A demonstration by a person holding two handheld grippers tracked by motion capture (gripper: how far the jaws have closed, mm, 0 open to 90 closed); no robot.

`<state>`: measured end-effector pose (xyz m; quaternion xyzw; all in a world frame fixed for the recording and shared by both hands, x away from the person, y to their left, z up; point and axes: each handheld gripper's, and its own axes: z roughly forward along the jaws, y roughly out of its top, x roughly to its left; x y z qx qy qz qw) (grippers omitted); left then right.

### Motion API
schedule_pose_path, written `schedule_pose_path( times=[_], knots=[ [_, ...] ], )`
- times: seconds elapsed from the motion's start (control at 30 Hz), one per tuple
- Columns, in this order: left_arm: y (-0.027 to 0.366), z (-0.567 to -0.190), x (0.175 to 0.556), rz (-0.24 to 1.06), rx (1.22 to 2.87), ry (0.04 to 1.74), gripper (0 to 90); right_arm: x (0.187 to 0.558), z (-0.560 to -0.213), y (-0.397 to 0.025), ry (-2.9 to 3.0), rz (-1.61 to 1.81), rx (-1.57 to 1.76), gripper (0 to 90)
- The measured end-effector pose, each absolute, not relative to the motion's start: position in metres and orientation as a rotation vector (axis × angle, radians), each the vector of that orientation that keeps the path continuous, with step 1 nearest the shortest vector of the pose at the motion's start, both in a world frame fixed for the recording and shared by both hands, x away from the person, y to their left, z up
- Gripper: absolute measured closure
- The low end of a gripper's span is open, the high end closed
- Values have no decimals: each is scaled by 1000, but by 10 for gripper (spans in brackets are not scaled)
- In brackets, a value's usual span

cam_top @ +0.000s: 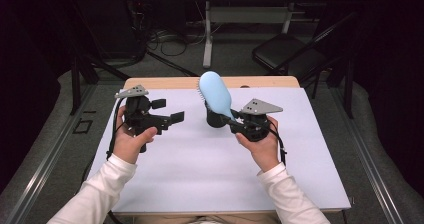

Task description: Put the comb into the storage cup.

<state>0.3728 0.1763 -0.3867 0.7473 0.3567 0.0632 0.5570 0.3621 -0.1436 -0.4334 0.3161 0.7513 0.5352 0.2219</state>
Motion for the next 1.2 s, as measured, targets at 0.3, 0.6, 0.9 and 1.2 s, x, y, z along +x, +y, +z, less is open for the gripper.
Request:
schedule_pose_path(
  times=[0.3,0.6,0.9,1.2],
  knots=[
    [165,-377,379,144,1769,817,20,362,-433,-144,2074,1480,871,696],
    [154,-376,384,123,1775,805,21,362,-433,-144,2075,1480,868,696],
    [142,-371,388,99,1785,787,21,361,-433,-143,2074,1483,865,696],
    [130,-367,396,77,1791,790,21,361,-433,-143,2072,1486,867,696]
  ],
)
